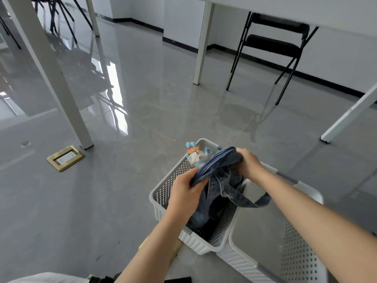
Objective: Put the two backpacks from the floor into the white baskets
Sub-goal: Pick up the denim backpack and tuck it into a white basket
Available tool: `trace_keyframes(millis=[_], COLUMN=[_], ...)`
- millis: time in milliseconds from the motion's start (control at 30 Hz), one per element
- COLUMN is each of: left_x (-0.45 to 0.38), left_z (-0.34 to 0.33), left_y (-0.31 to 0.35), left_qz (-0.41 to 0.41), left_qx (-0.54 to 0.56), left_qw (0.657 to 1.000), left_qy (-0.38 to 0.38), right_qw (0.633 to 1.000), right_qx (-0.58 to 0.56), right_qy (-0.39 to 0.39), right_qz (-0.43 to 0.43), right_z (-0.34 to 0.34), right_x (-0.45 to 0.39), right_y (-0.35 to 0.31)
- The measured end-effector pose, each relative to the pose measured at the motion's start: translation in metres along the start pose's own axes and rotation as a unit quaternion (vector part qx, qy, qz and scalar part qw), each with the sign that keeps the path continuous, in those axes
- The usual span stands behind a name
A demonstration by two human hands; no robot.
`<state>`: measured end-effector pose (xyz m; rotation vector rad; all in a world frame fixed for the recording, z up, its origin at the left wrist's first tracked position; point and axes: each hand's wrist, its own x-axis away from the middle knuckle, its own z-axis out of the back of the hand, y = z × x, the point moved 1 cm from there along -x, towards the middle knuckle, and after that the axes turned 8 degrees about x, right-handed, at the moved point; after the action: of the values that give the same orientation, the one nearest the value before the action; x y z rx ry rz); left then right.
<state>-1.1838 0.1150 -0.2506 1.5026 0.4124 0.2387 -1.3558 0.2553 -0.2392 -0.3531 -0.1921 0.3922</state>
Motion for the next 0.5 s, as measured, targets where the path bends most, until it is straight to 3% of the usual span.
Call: trace_keyframes(millis=[133, 200, 233, 300, 367, 400, 433, 500], left_x=[0.002, 0.004, 0.005, 0.008, 0.010, 0.011, 0.012, 0.016], left_z=[-0.009, -0.013, -0.015, -0.020, -0.022, -0.023, -0.024, -0.026], left_y=[0.002, 0.002, 0.002, 0.002, 0.000, -0.001, -0.002, -0.003], left_qz=[-0.025, -0.031, -0.029, -0.015, 0.004, 0.009, 0.010, 0.017], left_qx=[-0.082, -0.136, -0.158, -0.180, -0.187, -0.193, -0.198, -0.200], left_qw=[0.993, 0.986, 0.983, 0.979, 0.977, 0.976, 0.974, 0.970], left_qy=[-0.079, -0.091, -0.094, -0.095, -0.098, -0.104, -0.113, -0.139], right_qw=[0.970, 0.965, 0.979, 1.000, 0.969, 0.950, 0.945, 0.970], right_qx=[-0.164, -0.173, -0.128, 0.008, 0.136, 0.173, 0.180, 0.139], right_qy=[0.175, 0.193, 0.159, -0.002, -0.204, -0.259, -0.269, -0.188], right_qz=[-0.024, -0.023, -0.026, -0.010, -0.008, -0.025, -0.043, -0.061], right_z=[0.013, 0.011, 0.009, 0.013, 0.030, 0.041, 0.050, 0.061], right_x=[0.039, 0.055, 0.056, 0.046, 0.035, 0.030, 0.022, 0.008], right_y=[0.006, 0.011, 0.013, 0.018, 0.015, 0.011, 0.006, -0.015])
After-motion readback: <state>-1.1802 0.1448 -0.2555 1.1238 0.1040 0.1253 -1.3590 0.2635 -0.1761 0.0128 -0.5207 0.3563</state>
